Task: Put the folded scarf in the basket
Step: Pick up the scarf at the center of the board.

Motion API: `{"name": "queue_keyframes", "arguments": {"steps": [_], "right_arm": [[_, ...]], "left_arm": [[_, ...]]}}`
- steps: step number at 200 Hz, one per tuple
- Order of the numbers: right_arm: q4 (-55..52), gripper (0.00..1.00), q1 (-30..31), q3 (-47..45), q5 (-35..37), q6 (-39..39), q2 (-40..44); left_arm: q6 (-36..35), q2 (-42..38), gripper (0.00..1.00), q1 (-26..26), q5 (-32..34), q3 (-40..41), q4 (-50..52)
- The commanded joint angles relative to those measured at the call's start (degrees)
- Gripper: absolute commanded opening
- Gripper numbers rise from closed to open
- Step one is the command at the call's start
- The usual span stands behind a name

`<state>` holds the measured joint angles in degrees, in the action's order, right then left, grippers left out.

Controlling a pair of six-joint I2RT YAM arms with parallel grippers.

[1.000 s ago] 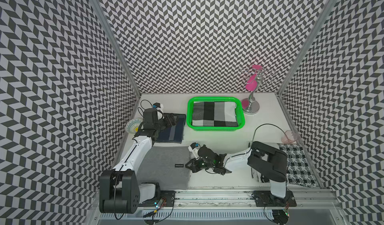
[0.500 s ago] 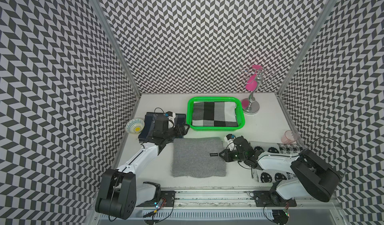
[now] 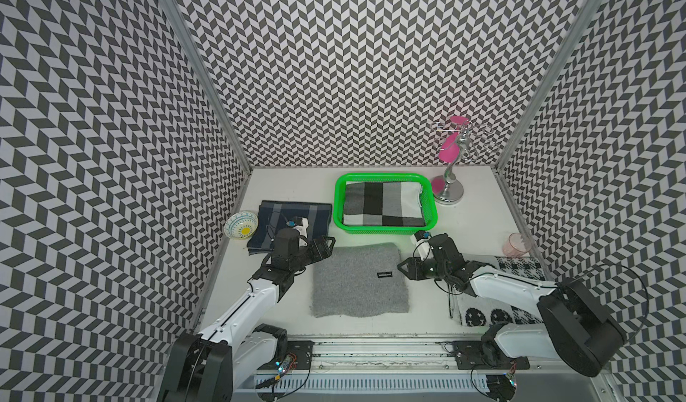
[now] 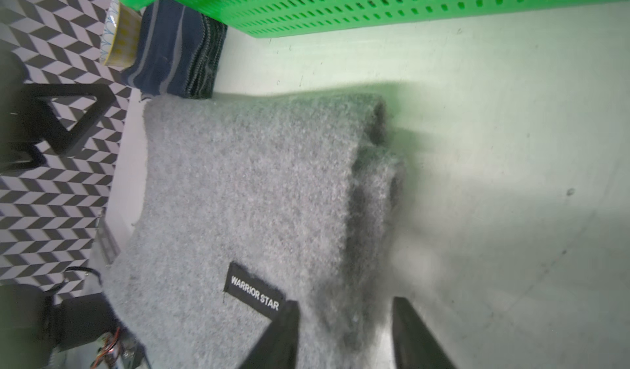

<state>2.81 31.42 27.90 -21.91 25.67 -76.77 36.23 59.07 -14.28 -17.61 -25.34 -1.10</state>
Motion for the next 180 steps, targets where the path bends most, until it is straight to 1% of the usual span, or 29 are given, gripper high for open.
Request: {"name": "queue_keyframes", "arguments": {"steps": [1,13,26,59,92,106,118,137,153,180], "right_arm": [[1.7,0.59,-0.6,2.0,-6.1,-2.2,-1.1],[0.9,0.59,-0.7,2.9,-6.1,-2.5,-3.0],[1.1,0.59,-0.7,3.1,-6.1,-2.5,-4.4],[3.8,0.61,-0.7,2.2,-6.5,-1.4,-7.3],[5.6,0.62,-0.4,1.3,-7.2,-1.4,-9.0],[6.6,0.62,-0.5,0.4,-7.0,-0.8,-8.8],[7.7,0.63,-0.4,-0.3,-7.4,-0.5,-9.0],[9.0,0.63,-0.4,-0.5,-9.0,-0.2,-10.5],[9.1,0.63,0.2,-0.2,-8.6,-0.1,-10.8],[10.5,0.63,1.5,0.1,-7.9,0.9,-12.3]], "left_arm": [[2.2,-0.9,0.86,-0.5,-0.4,3.1,-0.9],[2.8,-1.7,0.87,-0.6,0.5,5.9,-1.4],[3.5,-2.3,0.88,-0.5,-0.7,9.1,-2.6],[4.3,-3.9,0.88,-0.7,0.4,12.2,-2.3],[4.5,-7.0,0.88,-1.4,4.3,12.8,1.7],[4.1,-8.4,0.88,-2.2,7.7,12.0,4.1],[3.9,-9.3,0.88,-3.0,9.4,12.3,4.1],[4.0,-6.6,0.88,-3.4,7.8,12.7,3.4],[3.7,-4.7,0.89,-6.1,10.3,12.0,4.4],[4.3,-4.2,0.90,-6.4,10.7,13.8,2.7]]}}
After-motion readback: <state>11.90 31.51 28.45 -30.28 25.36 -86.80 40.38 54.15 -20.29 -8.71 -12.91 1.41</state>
